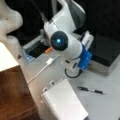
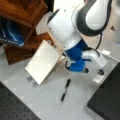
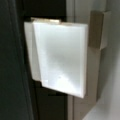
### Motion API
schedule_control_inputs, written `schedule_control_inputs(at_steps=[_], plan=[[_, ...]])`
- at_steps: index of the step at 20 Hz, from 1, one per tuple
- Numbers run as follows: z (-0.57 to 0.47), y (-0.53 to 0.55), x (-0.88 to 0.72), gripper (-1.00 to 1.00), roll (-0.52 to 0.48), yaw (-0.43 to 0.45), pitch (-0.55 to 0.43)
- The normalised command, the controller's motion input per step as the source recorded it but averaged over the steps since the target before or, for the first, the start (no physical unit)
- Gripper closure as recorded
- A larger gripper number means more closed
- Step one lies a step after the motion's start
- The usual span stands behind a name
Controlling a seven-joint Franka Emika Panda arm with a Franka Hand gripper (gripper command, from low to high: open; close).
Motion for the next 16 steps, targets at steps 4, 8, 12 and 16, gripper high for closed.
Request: schedule_control_inputs(at_steps=[4, 8, 12, 16], plan=[[-0.15, 0.07, 0.09, -1.0, 0.244, -0.098, -0.07], [-0.06, 0.06, 0.04, -1.0, 0.208, -0.063, -0.06], [-0.05, 0.05, 0.01, -1.0, 0.194, -0.038, -0.064], [-0.09, 0.02, -0.03, -1.0, 0.245, 0.002, -0.096]])
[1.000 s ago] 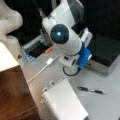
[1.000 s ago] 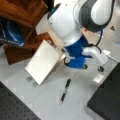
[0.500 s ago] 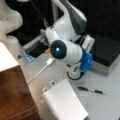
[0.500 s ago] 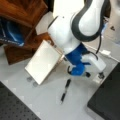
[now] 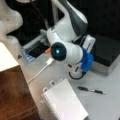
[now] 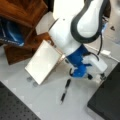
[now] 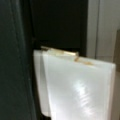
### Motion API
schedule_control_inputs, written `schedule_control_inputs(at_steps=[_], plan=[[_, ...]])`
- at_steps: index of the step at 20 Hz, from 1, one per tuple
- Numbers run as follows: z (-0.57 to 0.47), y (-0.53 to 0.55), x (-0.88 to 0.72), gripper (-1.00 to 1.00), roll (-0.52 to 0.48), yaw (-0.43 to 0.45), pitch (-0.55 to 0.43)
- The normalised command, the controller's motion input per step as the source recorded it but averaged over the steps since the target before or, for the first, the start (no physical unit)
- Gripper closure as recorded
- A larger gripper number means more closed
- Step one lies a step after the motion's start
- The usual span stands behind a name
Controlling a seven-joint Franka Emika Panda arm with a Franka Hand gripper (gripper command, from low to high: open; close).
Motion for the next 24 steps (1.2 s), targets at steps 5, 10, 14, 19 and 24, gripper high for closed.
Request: schedule_control_inputs(at_steps=[5, 10, 14, 19, 24], plan=[[-0.12, -0.03, -0.05, -1.0, 0.264, -0.022, -0.087], [-0.11, -0.06, -0.04, 1.0, 0.236, -0.07, -0.041], [-0.09, -0.01, -0.02, 1.0, 0.215, -0.098, -0.025], [-0.1, 0.03, 0.01, 1.0, 0.203, -0.116, -0.028], [-0.11, -0.01, 0.05, 1.0, 0.171, -0.091, -0.035]])
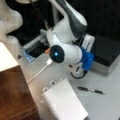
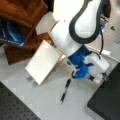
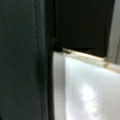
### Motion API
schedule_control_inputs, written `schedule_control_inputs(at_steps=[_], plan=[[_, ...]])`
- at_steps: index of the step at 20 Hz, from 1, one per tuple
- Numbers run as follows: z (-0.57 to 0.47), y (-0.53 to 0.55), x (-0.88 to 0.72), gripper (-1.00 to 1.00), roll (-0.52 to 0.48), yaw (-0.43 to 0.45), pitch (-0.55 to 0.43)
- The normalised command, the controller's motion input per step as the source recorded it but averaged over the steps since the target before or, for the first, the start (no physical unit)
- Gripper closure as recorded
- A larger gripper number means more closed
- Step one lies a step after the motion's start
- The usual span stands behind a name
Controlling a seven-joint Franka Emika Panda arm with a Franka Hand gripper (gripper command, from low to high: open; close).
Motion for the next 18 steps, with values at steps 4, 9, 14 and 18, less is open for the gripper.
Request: schedule_control_inputs(at_steps=[4, 9, 14, 18], plan=[[-0.07, -0.04, 0.05, 1.0, 0.149, -0.071, -0.033], [-0.05, -0.03, 0.07, 1.0, 0.14, -0.07, -0.029], [-0.03, -0.03, 0.1, 1.0, 0.117, -0.079, -0.024], [-0.02, 0.0, 0.13, 1.0, 0.047, -0.081, -0.012]])
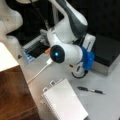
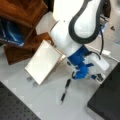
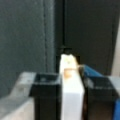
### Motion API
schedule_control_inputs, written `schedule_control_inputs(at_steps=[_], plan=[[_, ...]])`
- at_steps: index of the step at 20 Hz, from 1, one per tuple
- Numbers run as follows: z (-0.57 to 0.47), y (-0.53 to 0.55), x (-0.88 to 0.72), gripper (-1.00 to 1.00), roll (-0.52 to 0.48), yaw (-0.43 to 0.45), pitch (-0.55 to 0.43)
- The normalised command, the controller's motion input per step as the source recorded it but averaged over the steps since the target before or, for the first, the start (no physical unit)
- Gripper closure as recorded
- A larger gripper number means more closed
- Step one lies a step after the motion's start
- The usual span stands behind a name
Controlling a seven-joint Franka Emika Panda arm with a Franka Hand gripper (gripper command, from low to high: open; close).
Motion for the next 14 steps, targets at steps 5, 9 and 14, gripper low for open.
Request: schedule_control_inputs(at_steps=[5, 9, 14], plan=[[0.17, 0.08, 0.16, 1.0, -0.046, -0.035, 0.02], [0.3, 0.15, 0.21, 1.0, -0.16, 0.028, 0.022], [0.32, 0.17, 0.27, 1.0, -0.155, 0.014, 0.005]])
